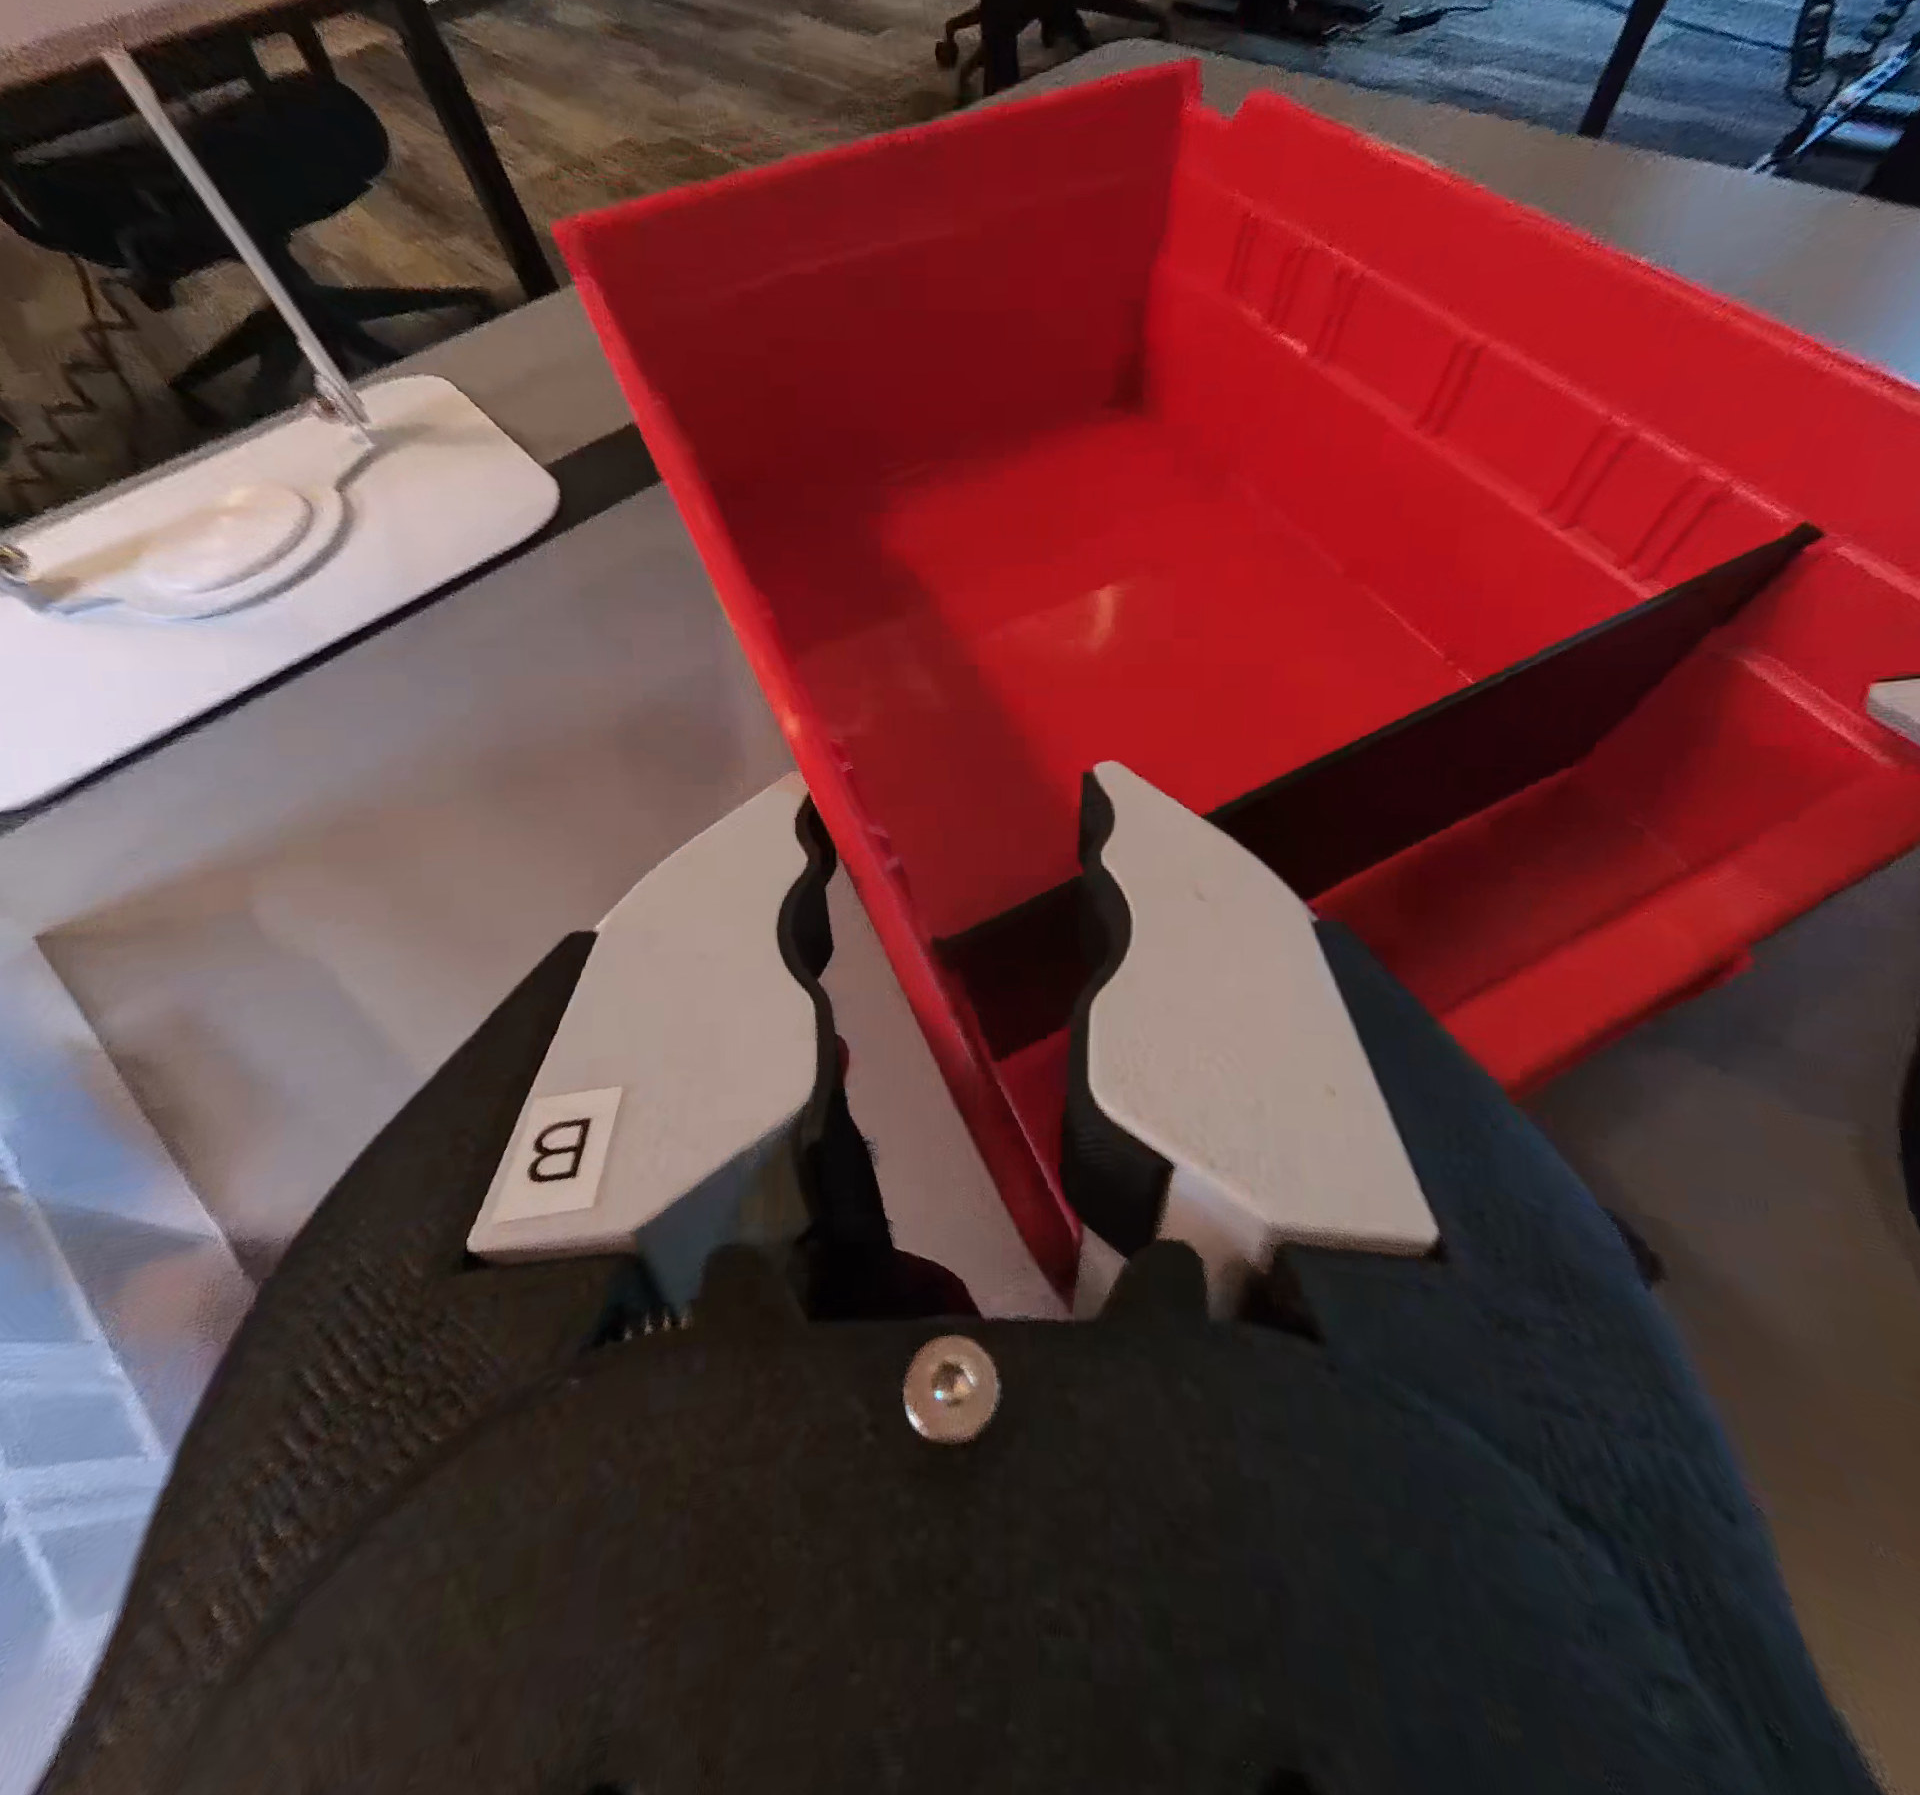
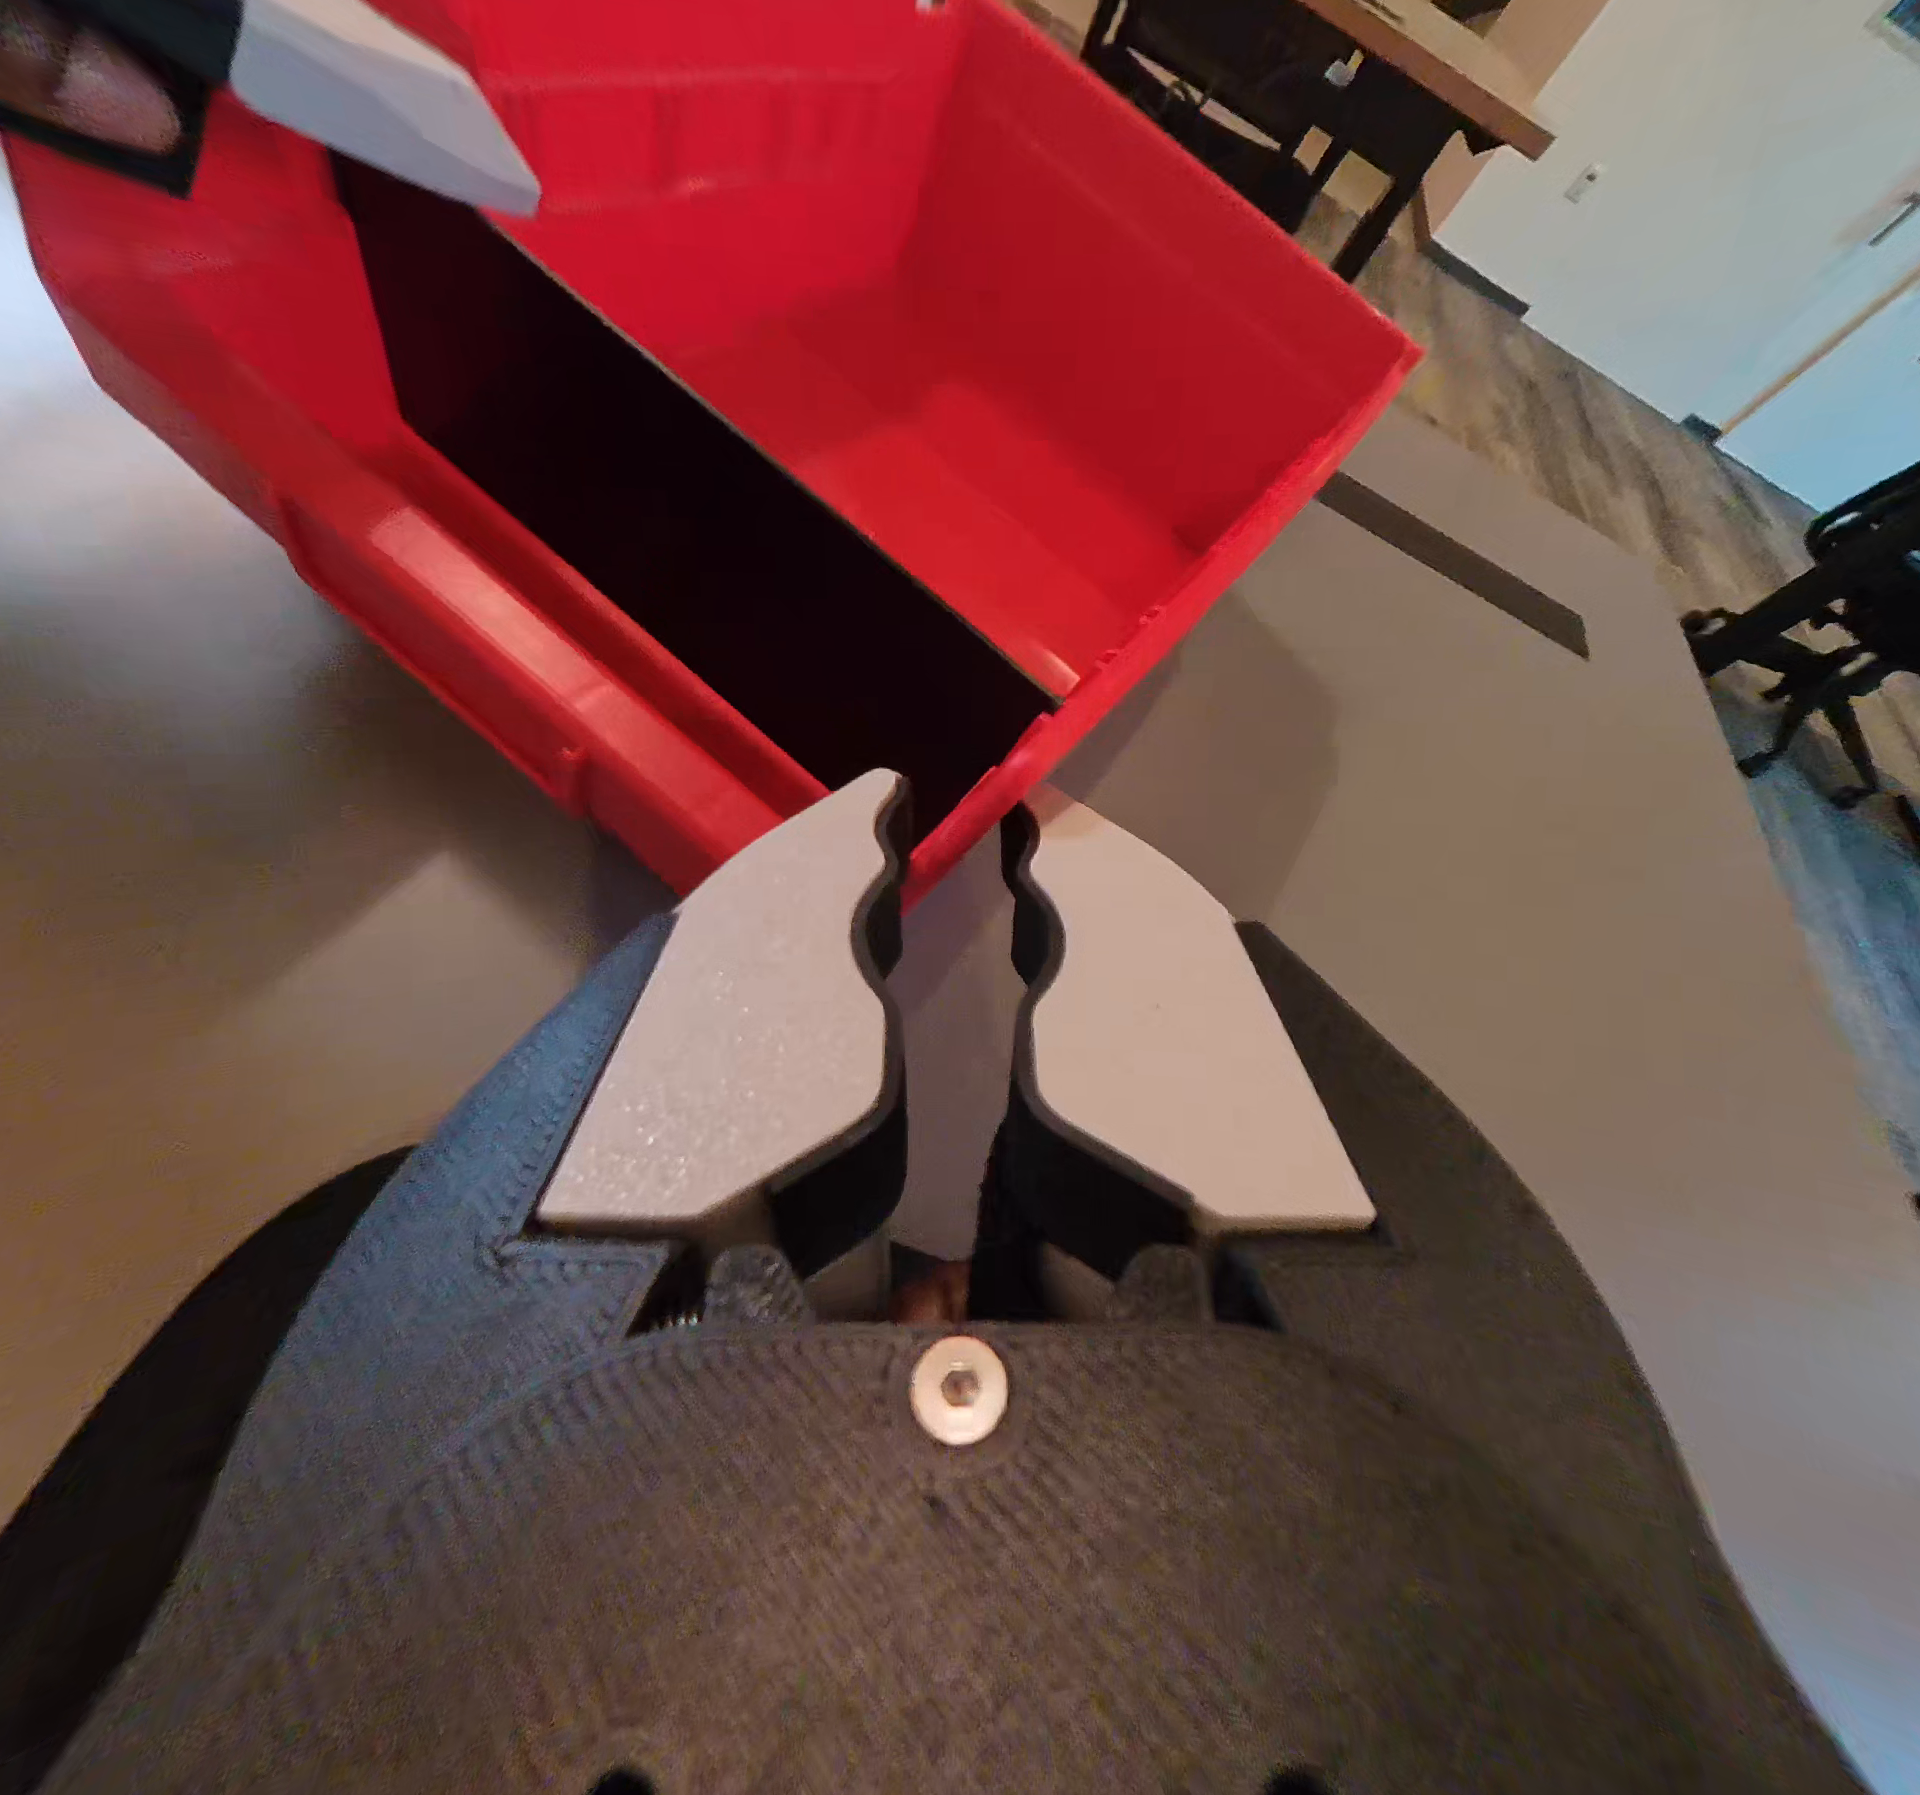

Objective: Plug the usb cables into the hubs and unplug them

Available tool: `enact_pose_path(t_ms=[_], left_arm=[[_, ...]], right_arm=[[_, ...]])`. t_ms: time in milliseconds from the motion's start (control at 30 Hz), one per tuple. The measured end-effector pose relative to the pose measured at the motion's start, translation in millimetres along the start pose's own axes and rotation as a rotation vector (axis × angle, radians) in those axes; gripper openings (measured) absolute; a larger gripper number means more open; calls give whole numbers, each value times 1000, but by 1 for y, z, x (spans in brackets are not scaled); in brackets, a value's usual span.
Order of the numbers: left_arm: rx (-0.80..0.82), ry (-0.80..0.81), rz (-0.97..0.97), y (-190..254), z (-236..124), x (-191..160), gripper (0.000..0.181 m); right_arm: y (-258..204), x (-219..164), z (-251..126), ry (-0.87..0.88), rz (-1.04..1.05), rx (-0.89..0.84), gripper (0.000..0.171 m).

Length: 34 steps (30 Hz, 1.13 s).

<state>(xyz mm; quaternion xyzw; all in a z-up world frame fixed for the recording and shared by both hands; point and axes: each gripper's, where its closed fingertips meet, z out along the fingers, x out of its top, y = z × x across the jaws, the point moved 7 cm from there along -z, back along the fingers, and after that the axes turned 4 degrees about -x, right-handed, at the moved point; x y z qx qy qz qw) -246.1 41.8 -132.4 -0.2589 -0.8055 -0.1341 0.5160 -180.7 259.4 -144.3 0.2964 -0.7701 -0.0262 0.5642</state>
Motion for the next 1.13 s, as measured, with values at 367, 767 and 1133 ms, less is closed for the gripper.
enact_pose_path(t_ms=[367,767,1133], left_arm=[[-285,344,100,5,-129,15,76],[-144,-128,230,-70,-216,-88,78],[-78,-637,530,-109,-166,-119,32]], right_arm=[[40,19,-40,517,267,-120,38],[-74,59,-18,-49,-321,493,62],[-86,47,42,-396,-731,507,37]])
